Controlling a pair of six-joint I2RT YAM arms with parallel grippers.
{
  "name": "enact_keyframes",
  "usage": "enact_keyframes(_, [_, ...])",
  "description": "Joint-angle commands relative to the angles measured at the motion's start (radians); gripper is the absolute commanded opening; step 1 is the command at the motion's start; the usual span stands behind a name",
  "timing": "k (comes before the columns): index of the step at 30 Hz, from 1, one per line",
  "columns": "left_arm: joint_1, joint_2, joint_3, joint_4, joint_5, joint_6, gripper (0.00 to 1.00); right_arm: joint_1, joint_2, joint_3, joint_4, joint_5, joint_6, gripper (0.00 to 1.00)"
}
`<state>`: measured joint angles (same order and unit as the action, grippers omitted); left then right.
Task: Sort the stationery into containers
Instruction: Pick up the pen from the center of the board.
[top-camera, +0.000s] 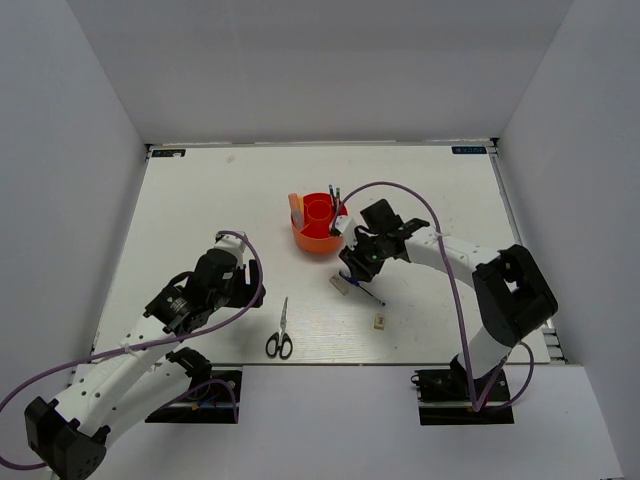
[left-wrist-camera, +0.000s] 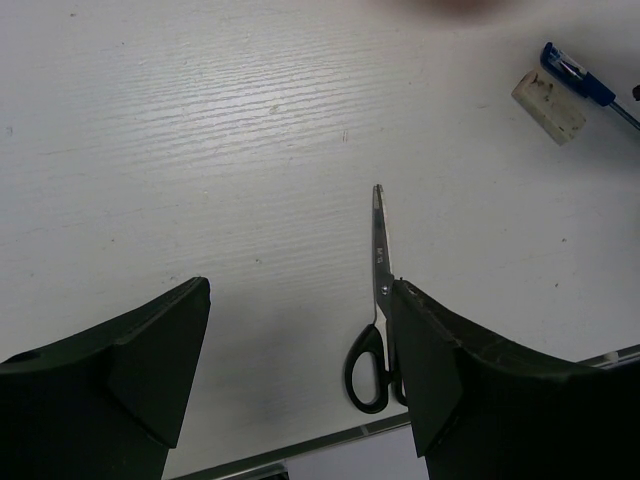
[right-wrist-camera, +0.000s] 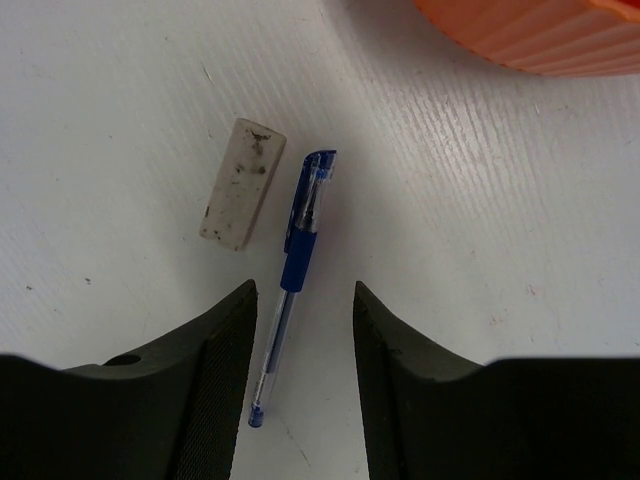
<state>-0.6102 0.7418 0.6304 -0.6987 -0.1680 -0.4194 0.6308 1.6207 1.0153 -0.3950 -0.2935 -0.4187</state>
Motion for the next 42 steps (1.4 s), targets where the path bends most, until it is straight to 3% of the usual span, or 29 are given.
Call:
enact_keyframes(1, [0.003,-0.016,0.012,0.005,0.004,0.001,0.83,0.01,0.03,0.023,0.03,0.008,0.004,0.47])
enact_keyframes(21, [0.004,-0.019,0.009,0.005,0.002,-0.002,0.83,0.067,0.163,0.04,0.041,0.08,-0.034,0.45])
enact_keyframes(24, [0.004,-0.022,0.014,0.004,0.002,0.001,0.83,0.081,0.163,0.022,0.039,0.106,-0.052,0.34])
enact_keyframes(25, [0.004,-0.024,0.012,0.004,0.002,0.001,0.83,0.083,0.163,0.003,0.041,0.111,-0.054,0.29])
enact_keyframes(26, [0.004,-0.021,0.012,0.002,0.001,0.001,0.83,0.086,0.157,-0.001,0.036,0.116,-0.057,0.18])
enact_keyframes(30, [0.004,-0.022,0.014,0.004,0.004,0.001,0.83,0.083,0.133,-0.018,0.019,0.149,-0.063,0.0])
enact_keyframes(37, [0.004,-0.022,0.012,0.004,0.001,-0.001,0.83,0.079,0.047,0.0,0.005,0.231,-0.075,0.0])
enact_keyframes(42, [0.004,-0.016,0.011,0.004,-0.002,0.002,0.83,0.075,-0.054,0.141,-0.057,0.226,-0.094,0.0])
